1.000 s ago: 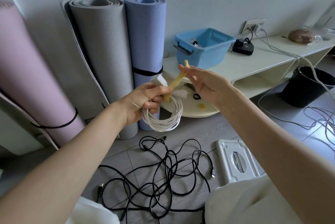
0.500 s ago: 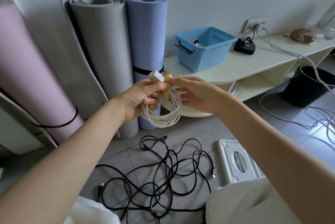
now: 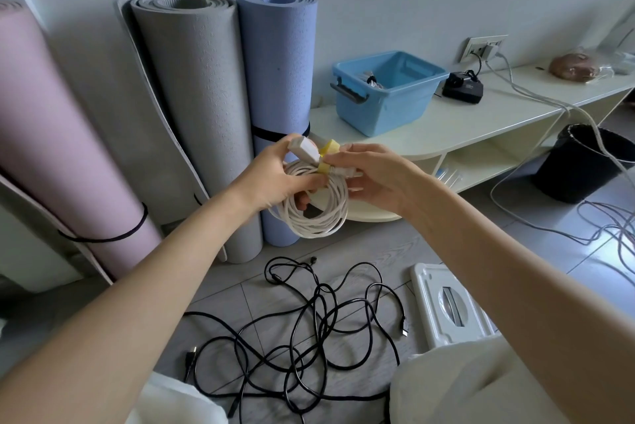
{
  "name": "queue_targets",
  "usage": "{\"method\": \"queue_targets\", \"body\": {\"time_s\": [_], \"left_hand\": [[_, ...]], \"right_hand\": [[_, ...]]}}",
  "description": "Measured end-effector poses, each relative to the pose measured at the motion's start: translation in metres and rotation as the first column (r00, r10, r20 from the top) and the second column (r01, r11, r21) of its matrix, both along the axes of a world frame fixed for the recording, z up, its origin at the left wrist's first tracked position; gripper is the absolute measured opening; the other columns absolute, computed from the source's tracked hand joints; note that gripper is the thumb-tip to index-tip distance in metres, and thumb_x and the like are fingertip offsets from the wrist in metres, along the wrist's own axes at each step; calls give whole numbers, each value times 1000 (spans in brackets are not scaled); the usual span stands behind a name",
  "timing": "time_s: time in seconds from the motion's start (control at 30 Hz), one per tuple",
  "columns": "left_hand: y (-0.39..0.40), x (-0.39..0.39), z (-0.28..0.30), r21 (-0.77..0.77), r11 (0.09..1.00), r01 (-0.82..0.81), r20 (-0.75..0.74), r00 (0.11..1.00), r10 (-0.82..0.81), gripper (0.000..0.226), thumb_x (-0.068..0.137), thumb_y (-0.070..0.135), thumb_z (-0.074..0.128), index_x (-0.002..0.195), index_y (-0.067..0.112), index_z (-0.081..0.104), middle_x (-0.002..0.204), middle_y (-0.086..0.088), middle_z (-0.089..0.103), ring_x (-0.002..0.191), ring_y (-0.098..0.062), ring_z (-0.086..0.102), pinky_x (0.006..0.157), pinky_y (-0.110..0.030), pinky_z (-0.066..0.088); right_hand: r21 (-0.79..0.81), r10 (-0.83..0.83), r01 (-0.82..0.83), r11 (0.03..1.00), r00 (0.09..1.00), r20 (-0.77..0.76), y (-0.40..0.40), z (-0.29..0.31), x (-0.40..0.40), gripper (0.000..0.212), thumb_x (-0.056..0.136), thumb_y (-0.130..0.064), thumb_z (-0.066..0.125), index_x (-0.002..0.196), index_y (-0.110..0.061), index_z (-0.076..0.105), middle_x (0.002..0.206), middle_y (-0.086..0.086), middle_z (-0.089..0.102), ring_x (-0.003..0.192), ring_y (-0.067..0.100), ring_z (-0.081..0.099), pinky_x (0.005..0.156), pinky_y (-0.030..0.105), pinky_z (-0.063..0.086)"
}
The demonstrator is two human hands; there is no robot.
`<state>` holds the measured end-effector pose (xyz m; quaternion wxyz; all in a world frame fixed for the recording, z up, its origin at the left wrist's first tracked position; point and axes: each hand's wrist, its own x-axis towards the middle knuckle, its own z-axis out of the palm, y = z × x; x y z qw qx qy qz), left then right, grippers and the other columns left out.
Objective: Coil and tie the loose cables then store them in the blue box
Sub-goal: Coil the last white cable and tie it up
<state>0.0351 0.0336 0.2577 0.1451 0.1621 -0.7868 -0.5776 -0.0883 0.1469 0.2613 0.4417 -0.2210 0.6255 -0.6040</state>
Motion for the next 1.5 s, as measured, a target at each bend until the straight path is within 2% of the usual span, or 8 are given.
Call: {"method": "queue_targets", "body": {"time_s": [0.17, 0.37, 0.57, 0.87, 1.0, 1.27, 1.37, 1.5], "left_hand": [[-1, -3, -4, 129, 991, -42, 14, 999, 41, 29, 74, -12, 68, 81, 11, 53, 67, -6, 59, 56, -13, 54, 56, -23, 48], [-6, -1, -5, 392, 920, 26, 32, 999, -42, 45, 67, 7, 72, 110, -1, 63, 89, -10, 68, 70, -10, 65, 65, -17, 53], [2, -4, -4, 254, 965, -68, 32, 998, 61, 15, 76, 5, 72, 89, 9, 69, 65, 6, 70, 60, -1, 64, 58, -10, 48], [5, -4, -5, 517, 853, -75, 49, 997, 58, 7, 79, -6, 64, 82, 0, 65, 63, 1, 71, 56, -5, 66, 56, -11, 51], [9, -6, -7, 543, 834, -100, 50, 995, 87, 9, 78, -8, 64, 79, 1, 65, 60, 3, 70, 55, -3, 65, 57, -11, 51], [10, -9, -2, 313, 946, -84, -13, 996, 93, 12, 75, 2, 71, 80, 10, 65, 58, 11, 65, 51, 6, 55, 52, -6, 40], [11, -8, -3, 308, 949, -70, -8, 997, 76, 13, 76, 2, 71, 83, 12, 65, 56, 13, 63, 50, 5, 54, 53, -7, 41], [11, -8, -3, 390, 920, -44, 17, 999, 41, 18, 77, -1, 69, 93, 5, 65, 63, 7, 66, 53, 2, 59, 53, -9, 43]], "right_hand": [[-36, 29, -37, 999, 978, -204, 0, 5, 1, 11, 79, -2, 68, 76, -12, 63, 73, 1, 65, 69, 10, 61, 74, 24, 49], [-87, 36, -63, 994, 958, -285, 3, 6, 0, 13, 80, 3, 65, 88, -7, 64, 75, 1, 66, 66, 8, 65, 65, 16, 52], [-37, 46, -62, 997, 941, -335, 3, 6, 1, 13, 81, 2, 65, 83, -11, 61, 78, 3, 62, 67, 8, 61, 64, 16, 49], [92, 55, -28, 995, 951, -303, 0, 2, 3, 7, 84, -7, 63, 82, -5, 69, 83, 10, 64, 82, 19, 58, 90, 36, 44], [122, -37, 93, 988, 916, -400, -5, 0, 5, 12, 83, -11, 66, 72, -9, 65, 76, 11, 59, 76, 20, 55, 78, 34, 44], [60, -90, 86, 995, 993, 74, -2, 7, -5, 2, 86, -9, 62, 86, -9, 60, 76, 7, 60, 65, 17, 56, 70, 28, 48], [81, -75, 69, 994, 994, 75, 1, 6, -8, 11, 86, -13, 62, 96, -9, 60, 78, 6, 61, 66, 16, 57, 72, 29, 50], [42, -75, 76, 996, 997, -19, 4, 4, -7, 4, 85, -8, 63, 83, -6, 63, 69, 5, 61, 60, 13, 57, 66, 25, 51]]}}
